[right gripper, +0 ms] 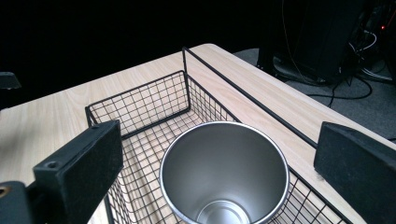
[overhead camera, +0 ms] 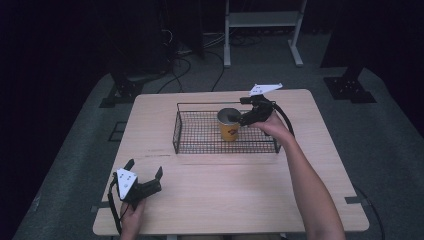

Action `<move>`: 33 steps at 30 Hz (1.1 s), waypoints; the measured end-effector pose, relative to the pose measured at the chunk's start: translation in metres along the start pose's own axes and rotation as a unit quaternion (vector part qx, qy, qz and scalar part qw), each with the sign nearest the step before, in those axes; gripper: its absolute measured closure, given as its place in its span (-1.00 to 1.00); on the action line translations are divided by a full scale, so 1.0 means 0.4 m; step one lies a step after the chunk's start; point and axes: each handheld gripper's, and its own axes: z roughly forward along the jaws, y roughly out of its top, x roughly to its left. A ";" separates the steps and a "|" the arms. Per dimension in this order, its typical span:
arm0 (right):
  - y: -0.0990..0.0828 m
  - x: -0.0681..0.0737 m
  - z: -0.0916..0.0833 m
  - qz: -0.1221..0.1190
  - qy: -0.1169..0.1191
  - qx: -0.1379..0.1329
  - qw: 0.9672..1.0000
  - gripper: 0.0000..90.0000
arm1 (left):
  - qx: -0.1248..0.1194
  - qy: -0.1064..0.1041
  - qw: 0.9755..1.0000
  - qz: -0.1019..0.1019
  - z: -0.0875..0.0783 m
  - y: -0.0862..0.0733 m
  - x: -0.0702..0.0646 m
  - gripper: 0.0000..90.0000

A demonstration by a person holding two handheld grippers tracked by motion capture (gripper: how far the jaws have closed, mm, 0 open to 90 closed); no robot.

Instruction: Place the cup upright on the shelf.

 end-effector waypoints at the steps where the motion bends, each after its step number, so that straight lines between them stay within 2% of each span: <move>1: 0.000 0.001 -0.004 -0.001 0.000 -0.001 1.000 -0.98 | 0.000 0.000 1.000 0.001 0.000 0.000 0.000 -1.00; 20: 0.009 0.006 -0.081 -0.003 0.003 -0.022 1.000 -0.98 | -0.001 -0.001 1.000 0.001 0.000 0.000 0.000 -1.00; 27: -0.012 0.005 -0.103 0.006 0.004 -0.017 1.000 -0.98 | 0.000 -0.001 1.000 0.002 0.000 0.000 -0.001 -1.00; 30: -0.018 0.004 -0.108 0.011 0.010 -0.006 1.000 -0.98 | 0.000 -0.001 1.000 0.002 0.001 0.000 -0.001 -1.00; 33: -0.021 0.007 -0.114 0.009 0.009 -0.009 1.000 -0.98 | 0.000 -0.001 1.000 0.003 0.001 0.000 -0.001 -1.00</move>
